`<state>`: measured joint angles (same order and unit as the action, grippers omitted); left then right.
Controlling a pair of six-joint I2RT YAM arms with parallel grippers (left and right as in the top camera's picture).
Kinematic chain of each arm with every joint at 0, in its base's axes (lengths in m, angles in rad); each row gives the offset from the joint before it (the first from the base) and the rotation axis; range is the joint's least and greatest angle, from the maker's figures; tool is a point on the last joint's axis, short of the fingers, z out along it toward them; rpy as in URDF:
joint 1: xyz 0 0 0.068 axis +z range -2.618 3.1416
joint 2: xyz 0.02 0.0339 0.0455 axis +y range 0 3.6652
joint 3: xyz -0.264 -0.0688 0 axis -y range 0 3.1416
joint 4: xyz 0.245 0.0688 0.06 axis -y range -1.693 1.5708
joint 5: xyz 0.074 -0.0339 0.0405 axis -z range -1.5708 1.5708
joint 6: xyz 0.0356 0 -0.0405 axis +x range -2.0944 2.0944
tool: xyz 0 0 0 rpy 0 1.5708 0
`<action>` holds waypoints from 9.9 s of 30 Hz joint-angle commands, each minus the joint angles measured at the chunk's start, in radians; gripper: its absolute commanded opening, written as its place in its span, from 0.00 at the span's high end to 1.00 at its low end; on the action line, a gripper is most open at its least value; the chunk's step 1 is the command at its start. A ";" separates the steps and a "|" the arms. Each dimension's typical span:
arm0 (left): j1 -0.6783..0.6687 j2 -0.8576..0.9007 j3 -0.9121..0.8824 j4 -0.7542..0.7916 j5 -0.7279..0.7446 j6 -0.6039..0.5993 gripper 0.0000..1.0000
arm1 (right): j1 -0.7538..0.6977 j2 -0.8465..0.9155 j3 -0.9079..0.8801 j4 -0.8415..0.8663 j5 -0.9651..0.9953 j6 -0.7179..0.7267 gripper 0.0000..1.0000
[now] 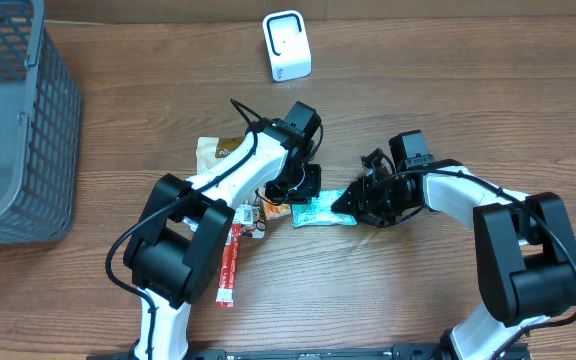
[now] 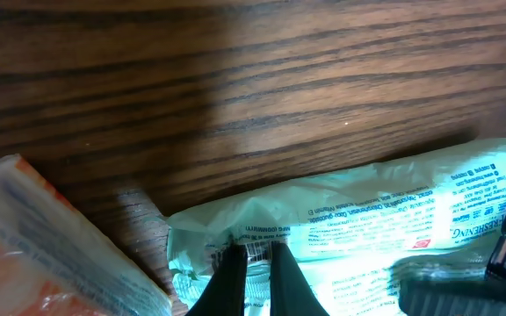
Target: Scan the item barcode
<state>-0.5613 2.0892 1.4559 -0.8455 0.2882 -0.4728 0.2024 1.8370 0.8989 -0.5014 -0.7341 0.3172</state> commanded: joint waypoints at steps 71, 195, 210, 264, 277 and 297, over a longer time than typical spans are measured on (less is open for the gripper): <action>0.607 -0.225 0.383 -0.489 -0.385 0.107 0.00 | -0.001 -0.008 -0.010 -0.011 0.026 -0.059 0.96; 0.607 -0.225 0.383 -0.489 -0.385 0.107 0.00 | 0.381 0.695 1.268 0.296 1.563 -1.141 0.96; 0.607 -0.225 0.383 -0.489 -0.385 0.107 0.00 | 0.394 0.644 1.270 0.102 1.495 -0.928 0.97; 0.607 -0.225 0.383 -0.489 -0.385 0.107 0.00 | 0.175 0.252 0.730 -0.383 0.665 0.175 0.56; 0.608 -0.225 0.383 -0.489 -0.385 0.107 0.00 | 0.200 0.250 0.578 -0.417 0.874 0.208 0.56; 0.607 -0.225 0.383 -0.489 -0.385 0.107 0.00 | 0.197 -0.032 0.582 -0.529 0.669 0.159 0.61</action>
<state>0.0418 1.8645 1.8297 -1.3354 -0.0875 -0.3668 0.3557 1.9179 1.4780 -1.0515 0.0959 0.5144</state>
